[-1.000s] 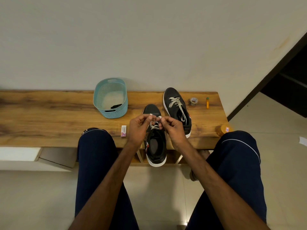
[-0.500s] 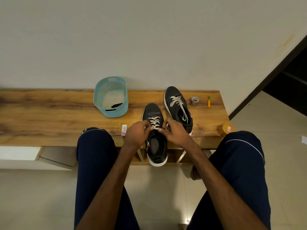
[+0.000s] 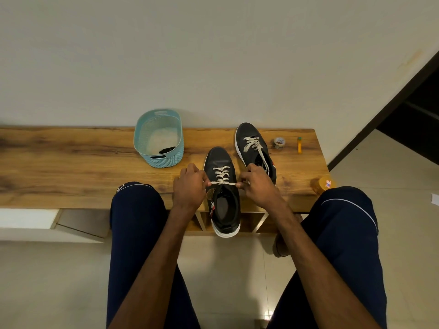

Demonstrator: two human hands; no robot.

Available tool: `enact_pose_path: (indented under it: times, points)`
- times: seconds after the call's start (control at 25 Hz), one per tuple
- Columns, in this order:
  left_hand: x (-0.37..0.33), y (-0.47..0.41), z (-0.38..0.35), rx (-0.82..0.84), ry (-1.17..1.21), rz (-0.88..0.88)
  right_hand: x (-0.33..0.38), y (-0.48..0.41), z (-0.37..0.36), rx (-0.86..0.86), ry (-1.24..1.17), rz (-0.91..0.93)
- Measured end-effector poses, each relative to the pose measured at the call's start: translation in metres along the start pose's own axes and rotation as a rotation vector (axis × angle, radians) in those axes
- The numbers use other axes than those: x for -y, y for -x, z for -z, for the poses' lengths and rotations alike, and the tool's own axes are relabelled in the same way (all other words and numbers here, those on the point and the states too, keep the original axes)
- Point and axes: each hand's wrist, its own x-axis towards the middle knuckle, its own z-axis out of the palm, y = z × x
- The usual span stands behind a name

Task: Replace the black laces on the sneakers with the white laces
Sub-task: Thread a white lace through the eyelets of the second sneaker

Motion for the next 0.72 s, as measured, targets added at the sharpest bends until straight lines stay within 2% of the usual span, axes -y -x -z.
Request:
enact_pose_path:
  times: [0.08,0.2,0.32,0.4,0.52,0.72]
  points:
    - [0.008,-0.003,-0.001,0.08,0.13,-0.049,0.0,0.003,0.005,0.057,-0.283,-0.037]
    - [0.002,0.001,0.008,0.126,0.659,-0.059,0.009,0.01,0.012,0.084,-0.843,-0.099]
    - [-0.016,0.003,0.011,0.114,1.076,0.01,0.022,0.008,0.002,0.022,-1.184,-0.108]
    - [-0.022,0.003,0.004,0.037,1.19,0.029,0.03,0.006,-0.007,-0.039,-1.28,-0.103]
    - [-0.027,0.002,-0.007,-0.079,1.241,0.015,0.036,0.007,-0.016,-0.138,-1.313,-0.132]
    - [-0.021,-0.005,-0.018,-0.116,1.113,-0.04,0.031,0.005,-0.022,-0.217,-1.279,-0.221]
